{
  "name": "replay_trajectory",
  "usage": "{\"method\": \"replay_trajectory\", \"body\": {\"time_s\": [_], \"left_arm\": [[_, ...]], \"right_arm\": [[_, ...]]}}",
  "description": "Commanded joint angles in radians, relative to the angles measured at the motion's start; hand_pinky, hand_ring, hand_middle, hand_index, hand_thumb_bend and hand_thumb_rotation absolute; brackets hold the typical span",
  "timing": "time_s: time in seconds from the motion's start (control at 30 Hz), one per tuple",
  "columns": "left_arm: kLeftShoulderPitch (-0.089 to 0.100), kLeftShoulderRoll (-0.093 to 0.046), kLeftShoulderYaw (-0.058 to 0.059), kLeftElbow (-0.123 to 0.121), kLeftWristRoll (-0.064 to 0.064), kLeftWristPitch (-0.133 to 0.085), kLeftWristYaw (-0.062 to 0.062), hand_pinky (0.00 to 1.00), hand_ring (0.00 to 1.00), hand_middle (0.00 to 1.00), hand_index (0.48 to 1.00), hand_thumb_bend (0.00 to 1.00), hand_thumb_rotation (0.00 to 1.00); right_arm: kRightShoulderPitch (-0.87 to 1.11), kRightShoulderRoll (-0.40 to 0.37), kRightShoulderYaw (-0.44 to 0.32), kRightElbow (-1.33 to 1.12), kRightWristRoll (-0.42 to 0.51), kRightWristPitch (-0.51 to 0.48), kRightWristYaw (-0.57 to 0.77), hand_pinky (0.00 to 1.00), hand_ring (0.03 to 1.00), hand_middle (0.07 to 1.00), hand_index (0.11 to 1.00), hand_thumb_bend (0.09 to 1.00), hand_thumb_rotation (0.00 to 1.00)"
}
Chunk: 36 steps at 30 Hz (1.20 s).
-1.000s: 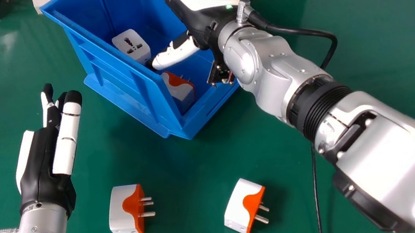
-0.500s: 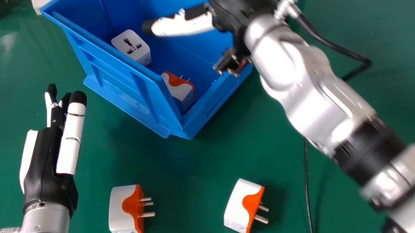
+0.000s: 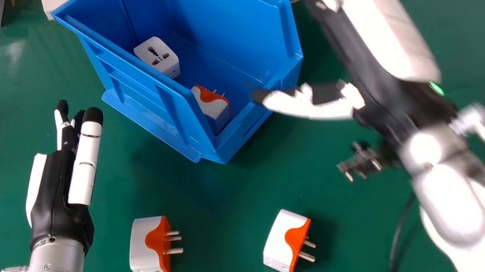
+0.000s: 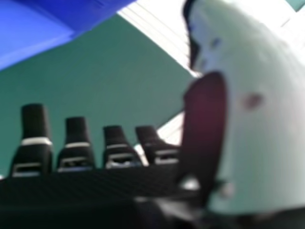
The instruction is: Pick all objects and put in blue box
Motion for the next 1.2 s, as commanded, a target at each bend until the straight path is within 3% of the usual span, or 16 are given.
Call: {"method": "replay_trajectory", "body": {"time_s": [0.0,0.13,0.23,0.43,0.53,0.63,0.87,0.97,1.17], "left_arm": [[-0.006,-0.004,0.0,0.011,0.003,-0.049,0.002,1.0,1.0,1.0,1.0,0.58,0.94],[0.0,-0.005,0.0,0.04,0.011,-0.086,0.002,1.0,1.0,1.0,1.0,0.57,0.94],[0.005,-0.004,0.002,0.06,0.01,-0.11,0.001,1.0,1.0,1.0,1.0,0.55,0.94],[0.025,-0.012,0.002,0.056,0.01,-0.121,0.011,1.0,1.0,1.0,1.0,0.54,0.94],[0.029,-0.017,0.005,0.075,0.004,-0.136,0.013,1.0,1.0,1.0,1.0,0.53,0.94],[0.035,-0.021,0.006,0.074,0.003,-0.132,0.019,1.0,1.0,1.0,1.0,0.52,0.94],[0.052,-0.038,0.0,0.038,0.001,-0.112,0.039,1.0,1.0,1.0,1.0,0.51,0.92],[0.056,-0.04,-0.002,0.024,0.003,-0.101,0.039,1.0,1.0,1.0,1.0,0.5,0.92],[0.046,-0.036,0.002,0.04,0.0,-0.104,0.032,1.0,1.0,1.0,1.0,0.49,0.92]], "right_arm": [[0.067,-0.001,-0.024,-0.044,-0.022,-0.033,-0.034,0.76,0.911,0.949,0.947,0.477,0.26],[0.194,0.023,-0.019,-0.016,-0.063,-0.074,-0.117,0.76,0.914,0.951,0.948,0.482,0.27],[0.262,0.039,0.006,0.034,-0.099,-0.109,-0.184,0.76,0.904,0.932,0.934,0.494,0.3],[0.336,0.034,0.081,0.158,-0.18,-0.15,-0.233,0.76,0.888,0.904,0.91,0.512,0.34],[0.341,0.038,0.116,0.212,-0.219,-0.143,-0.229,0.76,0.886,0.901,0.902,0.521,0.36],[0.332,0.04,0.138,0.271,-0.22,-0.153,-0.23,0.76,0.884,0.901,0.898,0.533,0.38],[0.312,0.047,0.187,0.343,-0.271,-0.109,-0.201,0.75,0.875,0.892,0.874,0.554,0.45],[0.3,0.062,0.2,0.356,-0.282,-0.08,-0.187,0.75,0.872,0.888,0.872,0.559,0.47],[0.257,0.083,0.211,0.409,-0.27,-0.058,-0.182,0.75,0.869,0.884,0.87,0.562,0.48]]}}
